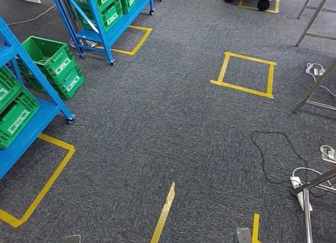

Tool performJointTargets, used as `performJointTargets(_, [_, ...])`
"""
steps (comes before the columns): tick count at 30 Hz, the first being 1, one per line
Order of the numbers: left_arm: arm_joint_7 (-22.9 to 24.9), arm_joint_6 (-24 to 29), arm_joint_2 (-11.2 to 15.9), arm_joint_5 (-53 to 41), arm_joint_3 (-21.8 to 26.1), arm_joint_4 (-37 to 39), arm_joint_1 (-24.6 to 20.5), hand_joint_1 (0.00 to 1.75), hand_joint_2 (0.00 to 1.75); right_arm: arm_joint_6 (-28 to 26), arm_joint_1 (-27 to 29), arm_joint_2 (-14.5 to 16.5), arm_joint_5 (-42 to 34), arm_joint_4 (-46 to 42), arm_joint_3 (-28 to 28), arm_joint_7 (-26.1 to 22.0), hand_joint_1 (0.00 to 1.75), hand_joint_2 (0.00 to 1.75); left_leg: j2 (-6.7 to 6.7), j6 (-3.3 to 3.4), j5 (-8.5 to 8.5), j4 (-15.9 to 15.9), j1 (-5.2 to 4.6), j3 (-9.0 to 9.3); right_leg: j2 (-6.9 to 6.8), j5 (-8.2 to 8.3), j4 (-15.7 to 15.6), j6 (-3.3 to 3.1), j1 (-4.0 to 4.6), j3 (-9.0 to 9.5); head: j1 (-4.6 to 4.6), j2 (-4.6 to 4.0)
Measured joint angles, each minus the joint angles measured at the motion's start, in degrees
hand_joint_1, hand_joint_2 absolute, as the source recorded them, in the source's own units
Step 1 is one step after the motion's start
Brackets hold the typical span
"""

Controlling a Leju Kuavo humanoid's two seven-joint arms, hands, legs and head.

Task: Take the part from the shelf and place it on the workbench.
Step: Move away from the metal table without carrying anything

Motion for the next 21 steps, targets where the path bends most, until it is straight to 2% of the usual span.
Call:
performJointTargets(2, [0.0, 0.01, 0.02, 0.0, -0.01, -0.01, -0.11, 0.0, 0.0, 0.0, 0.01, -0.01, 0.01, 0.0, -0.09, -0.05, 0.0, 0.0, 2.32, -0.49, -2.28, 3.31, -0.07, -1.46, -1.09, 0.16, -0.42, -0.63, -0.07, 0.27, -0.21, 0.0])
performJointTargets(3, [0.0, 0.01, 0.02, -0.01, -0.02, -0.01, -0.22, 0.0, 0.0, 0.01, 0.06, -0.02, 0.01, 0.0, -0.14, -0.06, 0.0, 0.0, 3.68, -0.73, -4.11, 6.72, -0.07, -2.98, -1.71, 0.14, -0.47, -0.87, 0.02, 0.34, -0.29, 0.0])
performJointTargets(5, [0.0, 0.01, 0.01, -0.02, -0.04, -0.01, -0.32, 0.0, 0.0, 0.02, 0.18, -0.03, 0.01, 0.01, -0.25, -0.06, 0.0, 0.0, 4.7, -1.08, -7.14, 14.15, 0.11, -6.42, -2.92, 0.02, -0.46, -1.13, 0.16, 0.36, -0.34, 0.0])
performJointTargets(6, [0.0, 0.01, 0.0, -0.02, -0.04, -0.01, -0.26, 0.0, 0.0, 0.02, 0.19, -0.03, 0.01, 0.01, -0.3, -0.05, 0.0, 0.0, 4.84, -1.18, -7.38, 16.02, 0.21, -7.26, -3.4, -0.02, -0.45, -1.17, 0.2, 0.38, -0.34, 0.0])
performJointTargets(7, [0.0, 0.01, 0.0, -0.02, -0.04, -0.01, -0.18, 0.0, 0.0, 0.02, 0.16, -0.03, 0.01, 0.02, -0.34, -0.05, 0.0, 0.0, 4.9, -1.2, -6.48, 15.68, 0.28, -7.03, -3.75, -0.06, -0.44, -1.17, 0.22, 0.44, -0.35, 0.0])
performJointTargets(8, [0.0, 0.01, 0.01, -0.02, -0.04, -0.01, -0.13, 0.0, 0.0, 0.02, 0.1, -0.03, 0.01, 0.02, -0.36, -0.05, 0.0, 0.0, 4.99, -1.13, -4.6, 13.03, 0.32, -5.63, -4.0, -0.14, -0.43, -1.12, 0.23, 0.58, -0.36, 0.0])
performJointTargets(10, [0.0, 0.01, 0.02, -0.03, -0.04, -0.01, -0.14, 0.0, 0.0, 0.02, -0.02, -0.02, 0.01, 0.02, -0.37, -0.06, 0.0, 0.0, 5.48, -0.73, -0.91, 5.51, 0.2, -1.61, -4.34, -0.41, -0.38, -0.82, 0.34, 0.87, -0.38, 0.0])
performJointTargets(11, [0.0, 0.01, 0.02, -0.03, -0.04, -0.01, -0.19, 0.0, 0.0, 0.02, -0.07, -0.02, 0.01, 0.02, -0.37, -0.06, 0.0, 0.0, 5.72, -0.44, -0.14, 2.55, 0.08, -0.04, -4.48, -0.56, -0.29, -0.61, 0.45, 0.91, -0.35, 0.0])
performJointTargets(13, [0.01, 0.28, 0.03, 0.04, -0.04, -0.01, -0.25, 0.0, 0.0, -0.25, -0.13, -0.03, 0.09, 0.02, -0.37, 0.24, 0.0, 0.0, 5.87, -0.13, -0.49, 0.34, -0.07, 1.0, -4.71, -0.8, -0.06, -0.35, 0.71, 0.75, -0.27, 0.0])
performJointTargets(15, [0.11, 1.65, 0.01, 0.47, -0.03, -0.01, -0.12, 0.0, 0.0, -1.66, -0.19, -0.1, 0.52, 0.03, -0.37, 1.62, 0.0, 0.0, 5.71, -0.18, -0.67, -0.08, -0.02, 1.06, -4.82, -0.87, 0.02, -0.69, 0.75, 0.66, -0.22, 0.0])
performJointTargets(16, [0.16, 2.58, -0.01, 0.75, 0.02, 0.0, -0.06, 0.0, 0.0, -2.49, -0.22, -0.18, 0.81, 0.05, -0.37, 2.47, 0.0, 0.0, 5.65, -0.1, -0.72, -0.05, -0.13, 1.03, -4.85, -0.81, -0.16, -0.65, 0.66, 0.72, -0.24, 0.0])
performJointTargets(17, [0.21, 3.39, -0.03, 0.95, 0.09, 0.05, -0.07, 0.0, 0.0, -3.04, -0.25, -0.28, 1.04, 0.11, -0.37, 3.08, 0.0, 0.0, 5.61, 0.16, -0.78, 0.02, -0.3, 0.96, -4.92, -0.63, -0.41, -0.3, 0.52, 0.78, -0.27, 0.0])
performJointTargets(19, [0.2, 4.36, -0.11, 1.14, 0.27, 0.33, -0.33, 0.0, 0.0, -2.92, -0.3, -0.66, 1.23, 0.27, -0.38, 3.46, 0.0, 0.0, 5.35, 1.09, -0.58, -0.44, -0.34, 1.08, -4.88, -0.74, -0.7, 0.89, 0.27, 0.56, -0.27, 0.0])
performJointTargets(20, [0.19, 4.59, -0.16, 1.21, 0.35, 0.49, -0.49, 0.0, 0.0, -2.63, -0.36, -0.85, 1.26, 0.36, -0.39, 3.44, 0.0, 0.0, 5.16, 1.5, -0.36, -0.83, -0.2, 1.22, -4.47, -1.52, 0.35, 1.25, 0.23, 0.05, -0.18, 0.0])
performJointTargets(21, [0.18, 4.7, -0.21, 1.34, 0.45, 0.65, -0.66, 0.0, 0.0, -2.38, -0.4, -1.04, 1.29, 0.46, -0.41, 3.42, 0.0, 0.0, 4.9, 1.85, -0.14, -1.21, -0.04, 1.36, -3.94, -2.93, 2.71, 1.42, 0.2, -1.07, -0.07, 0.0])
